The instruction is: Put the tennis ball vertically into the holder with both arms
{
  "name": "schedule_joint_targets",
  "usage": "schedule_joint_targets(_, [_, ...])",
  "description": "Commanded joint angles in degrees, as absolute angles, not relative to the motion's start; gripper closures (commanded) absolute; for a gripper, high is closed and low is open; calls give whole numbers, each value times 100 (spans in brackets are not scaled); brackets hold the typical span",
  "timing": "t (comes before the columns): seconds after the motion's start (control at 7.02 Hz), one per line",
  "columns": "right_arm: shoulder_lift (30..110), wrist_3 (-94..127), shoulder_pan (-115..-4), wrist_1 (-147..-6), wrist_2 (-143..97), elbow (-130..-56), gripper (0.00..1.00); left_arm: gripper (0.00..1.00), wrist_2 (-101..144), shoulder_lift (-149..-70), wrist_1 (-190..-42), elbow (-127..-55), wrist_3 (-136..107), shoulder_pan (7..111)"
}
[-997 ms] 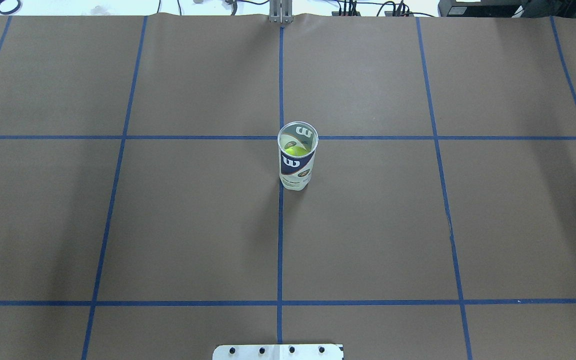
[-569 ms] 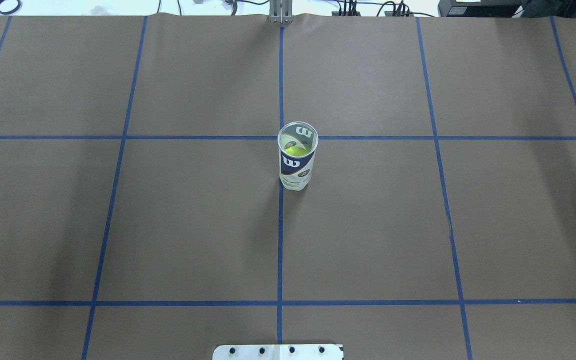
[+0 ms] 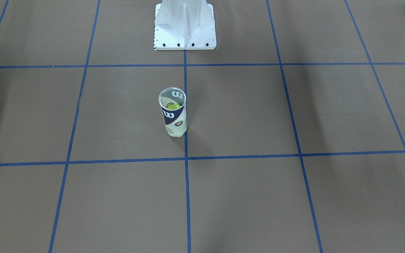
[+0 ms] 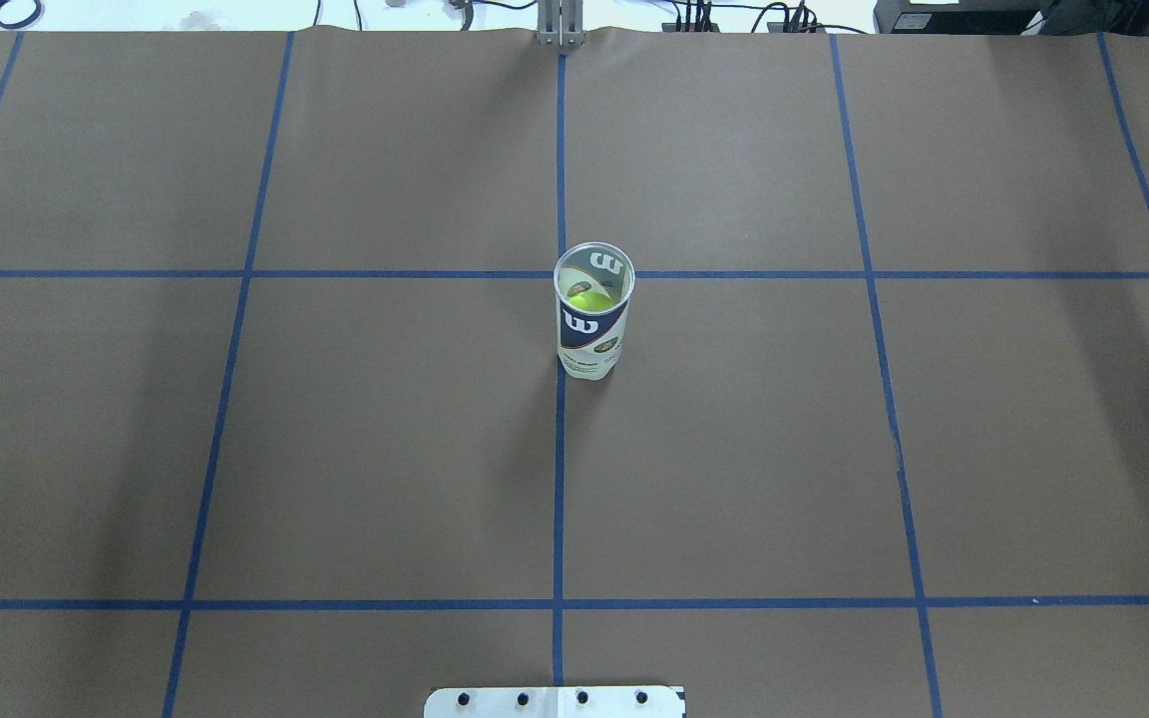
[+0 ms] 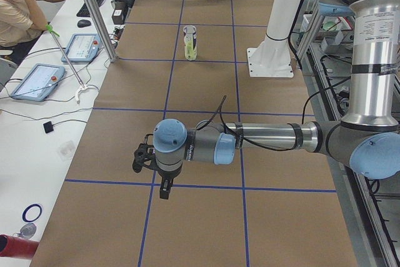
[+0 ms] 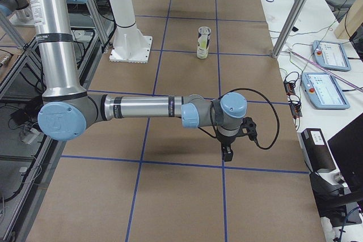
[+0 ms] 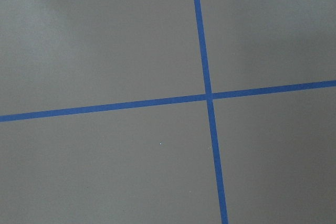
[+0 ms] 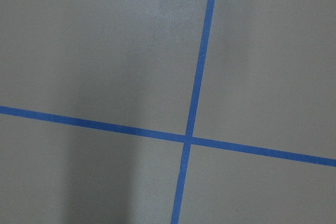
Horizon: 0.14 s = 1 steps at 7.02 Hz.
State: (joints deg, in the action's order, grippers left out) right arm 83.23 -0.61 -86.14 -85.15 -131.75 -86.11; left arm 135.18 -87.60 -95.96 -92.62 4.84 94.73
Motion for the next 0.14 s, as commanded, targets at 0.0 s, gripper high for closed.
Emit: schedule_joint_targets(0.0, [8323,-62,-8613,-8517,-13175,-8604,0,0,13518,-8754,-9598,-9246,483,9466])
